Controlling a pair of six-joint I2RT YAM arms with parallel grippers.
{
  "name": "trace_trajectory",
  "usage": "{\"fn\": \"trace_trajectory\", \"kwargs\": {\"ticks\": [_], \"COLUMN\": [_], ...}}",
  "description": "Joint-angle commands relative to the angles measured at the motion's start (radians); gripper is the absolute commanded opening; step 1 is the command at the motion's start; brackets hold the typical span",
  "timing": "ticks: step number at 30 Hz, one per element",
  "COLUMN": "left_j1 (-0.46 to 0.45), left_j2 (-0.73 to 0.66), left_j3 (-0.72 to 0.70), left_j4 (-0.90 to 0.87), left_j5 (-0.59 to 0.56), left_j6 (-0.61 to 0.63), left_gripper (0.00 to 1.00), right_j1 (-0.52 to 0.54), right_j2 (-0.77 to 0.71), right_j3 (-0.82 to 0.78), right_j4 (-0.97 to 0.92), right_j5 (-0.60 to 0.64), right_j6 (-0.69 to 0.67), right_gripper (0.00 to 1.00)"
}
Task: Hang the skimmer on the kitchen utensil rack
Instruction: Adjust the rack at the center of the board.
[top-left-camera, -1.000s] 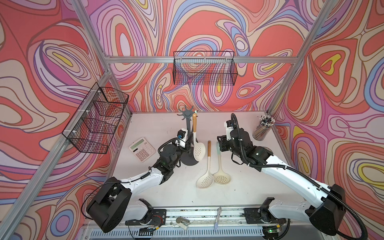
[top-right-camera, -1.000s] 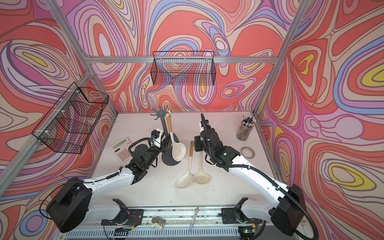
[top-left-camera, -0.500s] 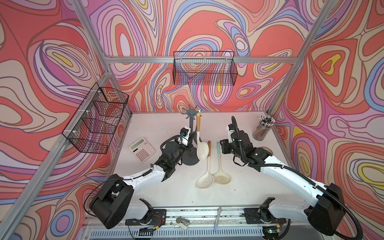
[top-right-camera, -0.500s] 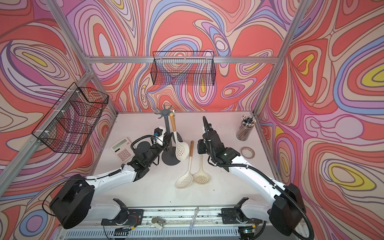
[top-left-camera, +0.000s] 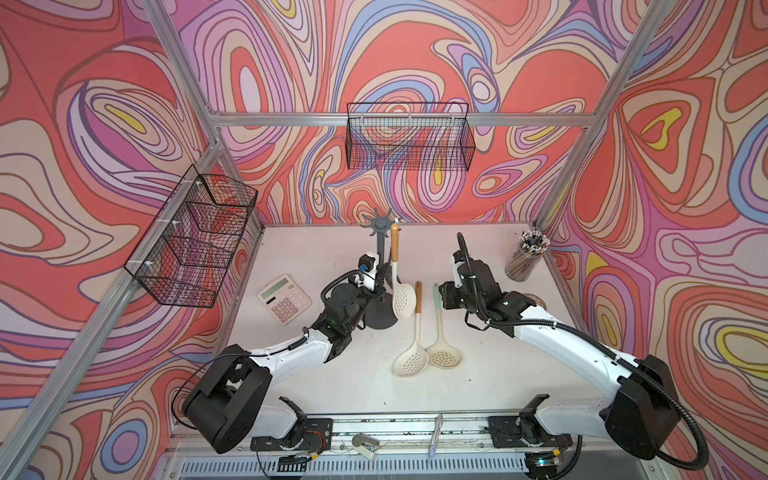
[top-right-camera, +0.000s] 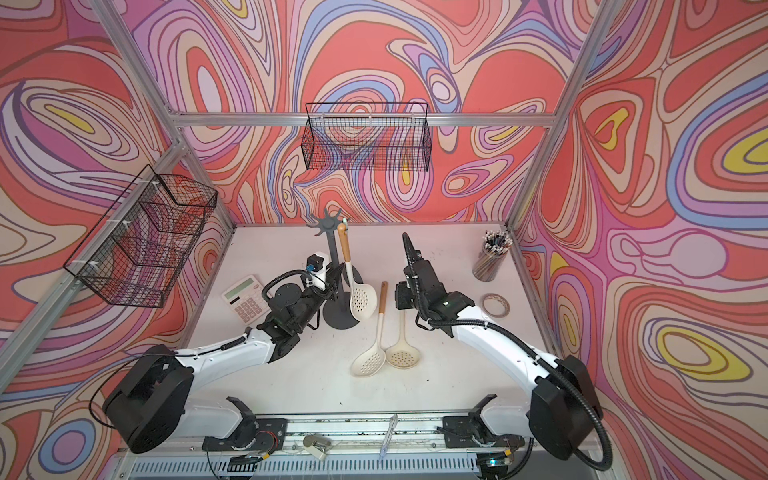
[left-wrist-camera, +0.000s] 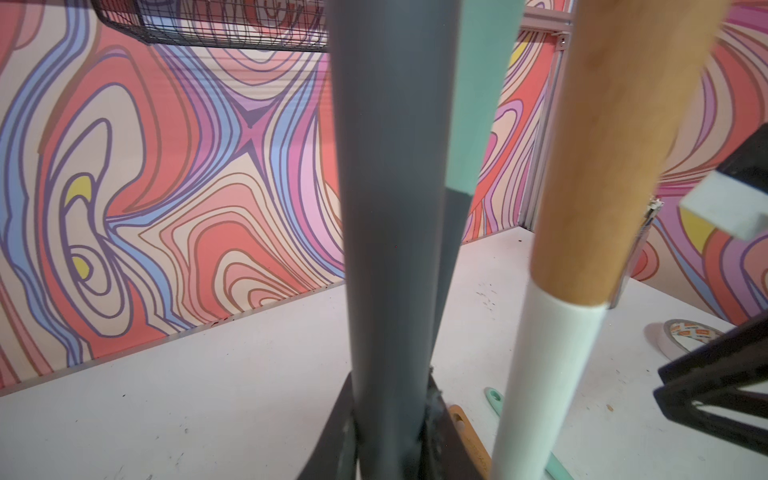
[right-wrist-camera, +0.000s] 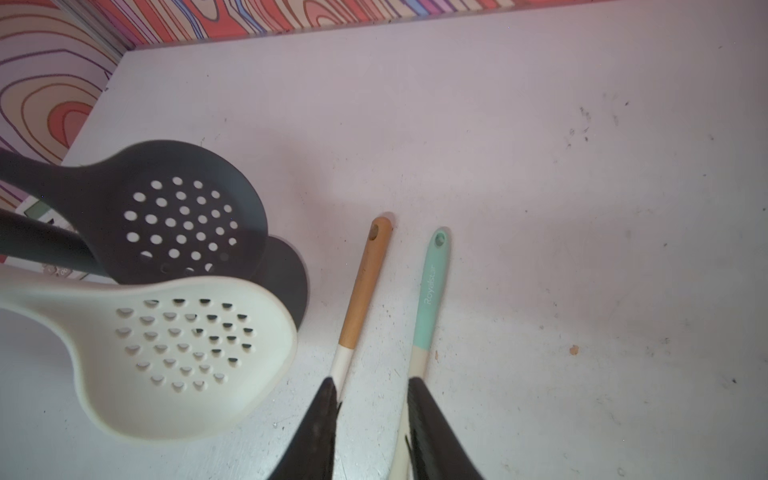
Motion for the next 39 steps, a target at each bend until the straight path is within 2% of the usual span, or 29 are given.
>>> {"fn": "trace_trajectory", "kwargs": {"ticks": [1,8,21,28,39], "left_j1": [-0.013,-0.037,-0.125,-0.133,-0.135], "left_j2": [0.017,0.074,0.236,0.255,0.264], "left_j3": [-0.013,-0.005,0.057,0.063,0.076], "left_j4": [0.107,0.206,0.432,0.44,0.441], "left_j5": [-0.116,-0.237,-0.529,-0.54,-0.565], "left_j6": [0.049,0.052,0.152,0.137,0.144], "left_gripper": [0.0,0.0,0.0,0.0,0.0], "right_j1": [-0.021,-0.037,-0.049,-0.049,-0.05], "right_j2": [0.058,0.162,0.35,0.406,0.455], "right_j3": [0.055,0.092,0.061,0.041,0.02], "right_j4": [-0.109,-0.179,-0.165,-0.102,-0.014], "right_j5": [-0.094,-0.166,-0.051,-0.026,-0.08], "right_j6": [0.016,0.014,0.044,0.045,0.063], "right_gripper": [0.32,0.35,0.35,0.32,0.27]}}
